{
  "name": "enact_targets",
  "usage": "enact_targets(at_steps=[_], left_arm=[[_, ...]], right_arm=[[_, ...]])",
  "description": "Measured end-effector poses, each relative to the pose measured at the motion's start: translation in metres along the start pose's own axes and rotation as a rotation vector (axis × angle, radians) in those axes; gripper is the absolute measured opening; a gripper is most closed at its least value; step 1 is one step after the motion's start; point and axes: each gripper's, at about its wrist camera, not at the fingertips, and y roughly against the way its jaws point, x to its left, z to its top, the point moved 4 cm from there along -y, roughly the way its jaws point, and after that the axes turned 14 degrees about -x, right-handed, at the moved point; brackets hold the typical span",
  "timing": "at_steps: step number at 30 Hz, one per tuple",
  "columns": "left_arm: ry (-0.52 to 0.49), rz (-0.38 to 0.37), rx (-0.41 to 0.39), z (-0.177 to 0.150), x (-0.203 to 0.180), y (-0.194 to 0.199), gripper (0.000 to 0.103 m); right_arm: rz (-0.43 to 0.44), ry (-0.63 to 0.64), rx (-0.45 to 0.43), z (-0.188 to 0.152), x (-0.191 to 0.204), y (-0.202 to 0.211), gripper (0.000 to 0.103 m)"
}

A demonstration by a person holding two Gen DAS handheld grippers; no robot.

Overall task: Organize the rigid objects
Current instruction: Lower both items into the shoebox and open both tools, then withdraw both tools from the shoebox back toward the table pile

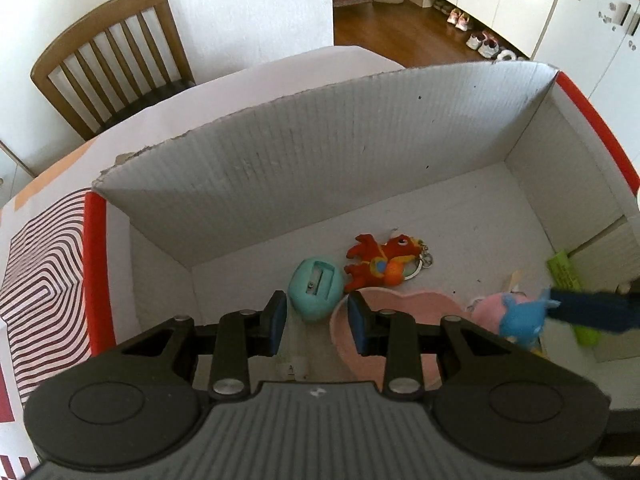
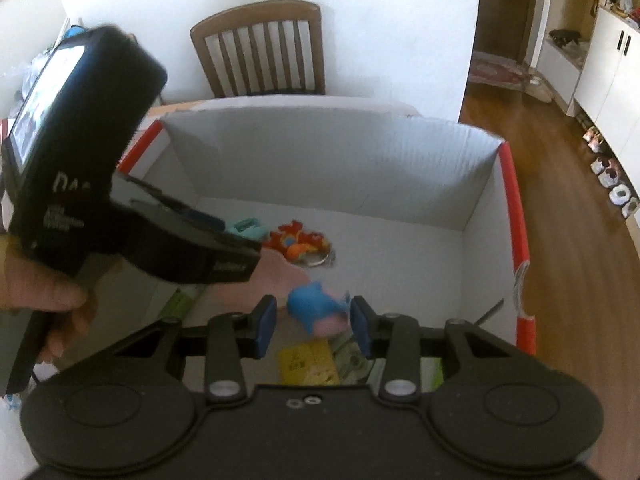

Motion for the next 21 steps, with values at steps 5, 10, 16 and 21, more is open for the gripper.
enact_targets(at_steps=[5,10,16,21], left_arm=[[-0.011,-0.004,-0.03,0.0,0.0,0.012,0.033],[0.028,-0.018,-0.069,0.003,0.006,0.03,0.053],[0.033,-0.046,-0.126,0.004,0.002,0.059,0.053],[0.044,-0.073,-0.175,0.002,0.001,0.086,0.053]], right_arm=[[-0.008,0.005,0.016,-0.004,0.0,0.002,0.046],[-0.008,-0.014,-0.004,-0.001,-0.001,0.013,0.047],[-0.005,-0.012,-0.031,0.001,0.004,0.031,0.049],[-0.001,0.002,-0.071,0.003,0.013,0.047,0.065]])
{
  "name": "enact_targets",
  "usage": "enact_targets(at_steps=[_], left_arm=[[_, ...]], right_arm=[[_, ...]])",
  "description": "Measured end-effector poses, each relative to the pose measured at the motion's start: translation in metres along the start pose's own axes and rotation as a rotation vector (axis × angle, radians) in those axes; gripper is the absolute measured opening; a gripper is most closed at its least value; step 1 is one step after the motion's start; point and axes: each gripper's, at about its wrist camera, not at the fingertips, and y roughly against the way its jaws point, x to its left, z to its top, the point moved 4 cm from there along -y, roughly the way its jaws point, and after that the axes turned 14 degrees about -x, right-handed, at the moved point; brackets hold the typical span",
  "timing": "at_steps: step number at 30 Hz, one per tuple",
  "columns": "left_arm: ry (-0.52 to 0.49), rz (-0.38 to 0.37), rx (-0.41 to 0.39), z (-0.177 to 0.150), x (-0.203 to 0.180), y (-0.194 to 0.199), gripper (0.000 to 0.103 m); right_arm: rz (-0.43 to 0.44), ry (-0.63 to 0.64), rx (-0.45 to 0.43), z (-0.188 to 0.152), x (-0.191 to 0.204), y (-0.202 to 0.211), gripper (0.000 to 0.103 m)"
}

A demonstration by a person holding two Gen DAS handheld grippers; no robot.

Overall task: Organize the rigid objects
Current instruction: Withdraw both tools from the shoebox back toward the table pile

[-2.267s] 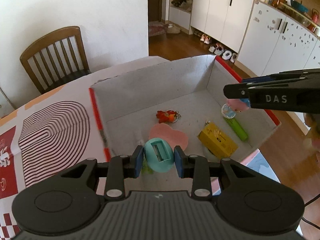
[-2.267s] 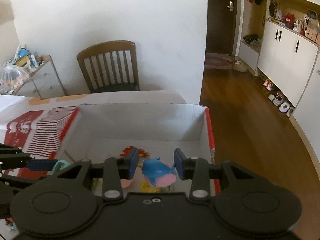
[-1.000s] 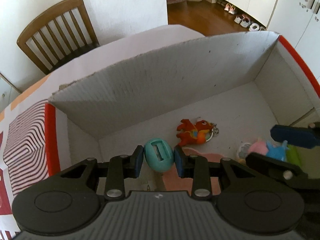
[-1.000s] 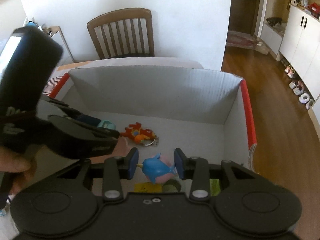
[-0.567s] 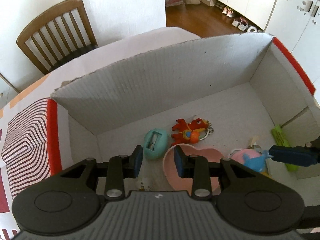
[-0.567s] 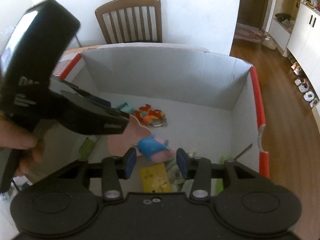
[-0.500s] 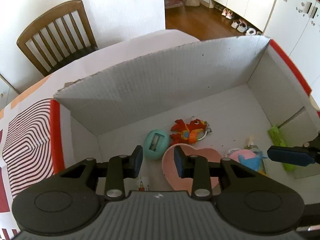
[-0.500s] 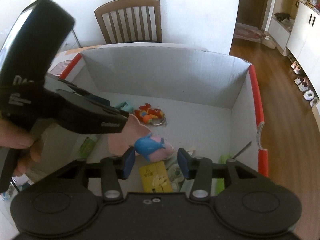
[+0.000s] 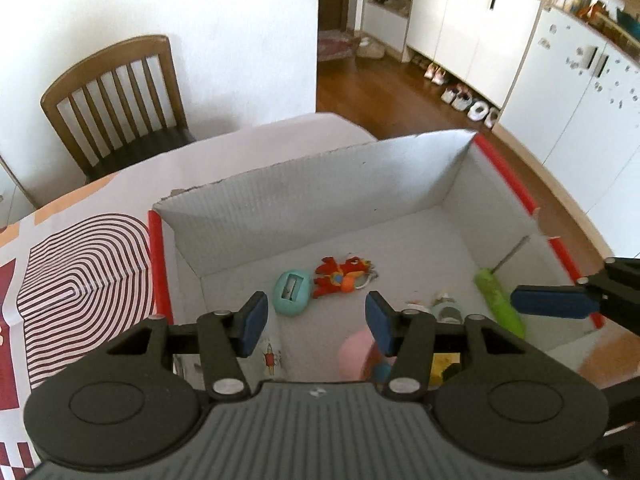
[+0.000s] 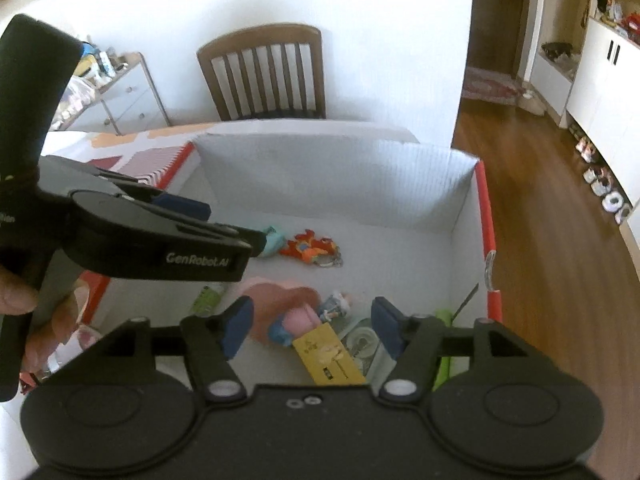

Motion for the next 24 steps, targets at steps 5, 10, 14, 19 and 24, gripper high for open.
enact_targets(at_steps=[5,10,14,19,24], left_arm=[[0.011,-0.023,-0.039,-0.003,-0.001,0.027,0.053],[0.017,-0.041,-0.091,-0.006,0.001,0.057,0.053],[0.029,-0.06,-0.121,-0.01,0.005,0.08,0.053],[0.029,-0.082,-0.15,-0.02,0.007,0.106,0.053],[0.04,-0.09,-0.171,-0.037,0.014,0.128,0.053]], right_arm=[[0.014,0.005,-0.028,0.003,0.009,0.018,0.065],[0.029,0.003,-0.054,0.003,0.018,0.038,0.065],[0.035,-0.005,-0.074,0.002,0.024,0.052,0.065],[0.039,-0.024,-0.106,0.0,0.031,0.069,0.066],[0.044,-0.029,-0.138,-0.003,0.043,0.083,0.075]])
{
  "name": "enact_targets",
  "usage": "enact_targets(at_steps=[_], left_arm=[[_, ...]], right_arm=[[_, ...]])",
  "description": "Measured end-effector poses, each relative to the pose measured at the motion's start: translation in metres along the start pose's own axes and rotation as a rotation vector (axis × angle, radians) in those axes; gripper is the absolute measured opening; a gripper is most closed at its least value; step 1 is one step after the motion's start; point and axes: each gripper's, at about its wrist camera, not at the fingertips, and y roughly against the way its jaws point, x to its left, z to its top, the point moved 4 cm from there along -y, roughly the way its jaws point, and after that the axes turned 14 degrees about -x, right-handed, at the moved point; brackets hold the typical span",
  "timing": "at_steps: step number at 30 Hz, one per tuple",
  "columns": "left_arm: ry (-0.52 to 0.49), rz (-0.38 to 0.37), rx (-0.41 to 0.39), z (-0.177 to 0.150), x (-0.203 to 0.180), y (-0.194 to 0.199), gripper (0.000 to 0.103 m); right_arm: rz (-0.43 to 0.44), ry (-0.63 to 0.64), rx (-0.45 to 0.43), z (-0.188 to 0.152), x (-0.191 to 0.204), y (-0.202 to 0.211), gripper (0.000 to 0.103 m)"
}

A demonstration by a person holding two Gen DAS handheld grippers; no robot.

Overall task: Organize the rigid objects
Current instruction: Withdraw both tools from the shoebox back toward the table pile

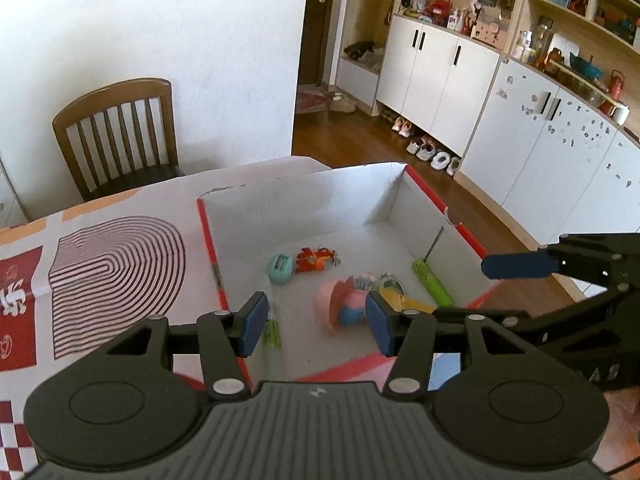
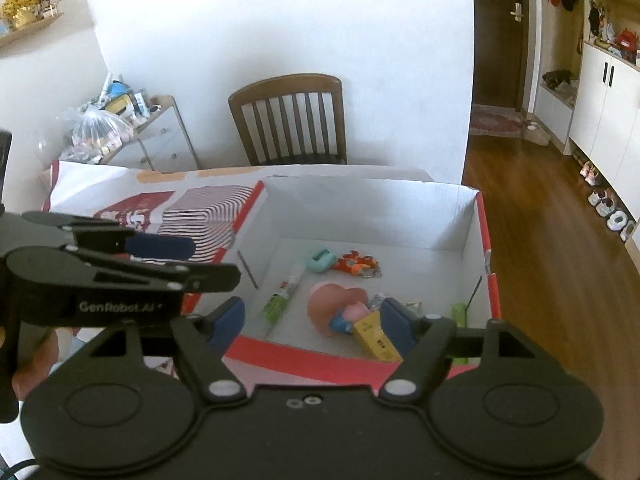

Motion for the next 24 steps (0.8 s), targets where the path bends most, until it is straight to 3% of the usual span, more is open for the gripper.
enact_targets(at_steps=[3,7,15,18,24], left_arm=[[0.011,-0.002,-0.003,-0.009,0.006,0.014,0.053],[0.023,-0.004,-0.019,-0.019,0.016,0.034,0.062],[0.058,-0.01,-0.043,-0.034,0.038,0.069,0.063],[0.063,-0.007,-0.065,-0.04,0.047,0.082,0.074],[0.093,0.015,-0.087,-0.054,0.074,0.104,0.074]], right_arm=[[0.0,-0.012,-0.012,-0.002,0.007,0.008,0.077],[-0.005,-0.025,-0.036,-0.007,0.017,0.018,0.082],[-0.001,-0.04,-0.078,-0.015,0.045,0.03,0.09],[0.007,-0.027,-0.093,-0.018,0.06,0.033,0.092],[0.033,0.0,-0.126,-0.027,0.091,0.039,0.1]])
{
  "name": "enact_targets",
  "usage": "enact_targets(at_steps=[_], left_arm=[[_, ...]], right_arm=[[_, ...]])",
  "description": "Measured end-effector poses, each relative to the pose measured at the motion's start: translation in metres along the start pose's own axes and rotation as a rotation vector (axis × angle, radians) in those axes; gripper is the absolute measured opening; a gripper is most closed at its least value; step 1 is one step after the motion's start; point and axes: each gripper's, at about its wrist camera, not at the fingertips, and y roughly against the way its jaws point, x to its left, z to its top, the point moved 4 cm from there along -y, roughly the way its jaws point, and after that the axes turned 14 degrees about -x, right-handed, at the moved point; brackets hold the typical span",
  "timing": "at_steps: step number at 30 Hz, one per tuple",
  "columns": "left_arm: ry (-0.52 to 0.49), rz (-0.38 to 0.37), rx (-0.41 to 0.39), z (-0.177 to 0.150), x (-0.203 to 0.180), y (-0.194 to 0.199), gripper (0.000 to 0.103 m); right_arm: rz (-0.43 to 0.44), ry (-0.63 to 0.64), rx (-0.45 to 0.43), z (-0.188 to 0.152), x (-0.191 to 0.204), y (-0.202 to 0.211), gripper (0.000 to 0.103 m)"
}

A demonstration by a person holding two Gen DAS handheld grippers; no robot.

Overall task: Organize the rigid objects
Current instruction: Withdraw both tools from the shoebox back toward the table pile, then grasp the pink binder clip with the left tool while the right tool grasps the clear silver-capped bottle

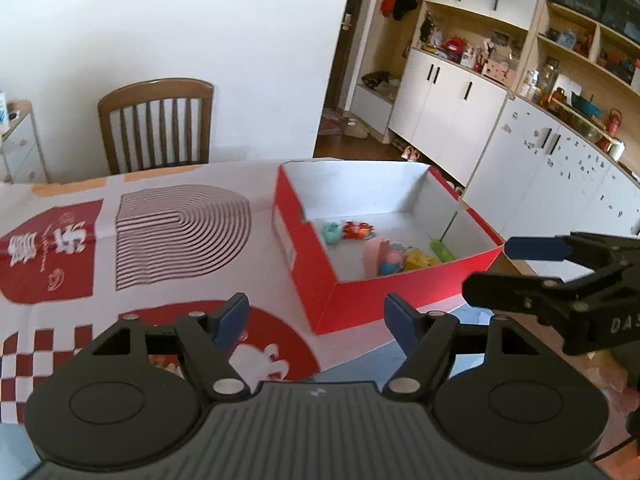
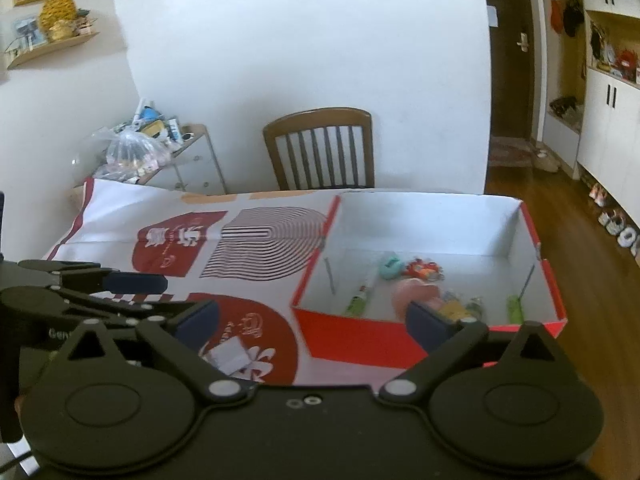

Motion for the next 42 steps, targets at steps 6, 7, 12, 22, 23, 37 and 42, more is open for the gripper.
enact_targets(at_steps=[6,7,12,22,23,37,42], left_arm=[[0.046,0.029,-0.021,-0.008,0.034,0.021,0.082],[0.055,0.032,-0.027,-0.009,0.04,0.024,0.082],[0.081,0.054,-0.036,-0.019,0.067,0.036,0.084],[0.088,0.098,-0.035,-0.048,0.11,0.044,0.102],[0.08,0.108,-0.033,-0.052,0.113,0.044,0.102],[0.031,0.054,0.051,-0.117,0.133,0.034,0.102],[0.017,0.046,0.094,-0.135,0.137,0.025,0.102]], right_arm=[[0.029,0.015,0.018,-0.016,0.03,-0.001,0.101],[0.032,0.014,0.024,-0.018,0.034,-0.002,0.101],[0.04,-0.002,0.046,-0.03,0.052,-0.006,0.101],[0.038,0.014,0.084,-0.051,0.082,-0.023,0.101],[0.034,0.018,0.089,-0.054,0.085,-0.027,0.101],[0.01,0.072,0.186,-0.084,0.101,-0.071,0.1],[0.013,0.099,0.223,-0.094,0.105,-0.085,0.098]])
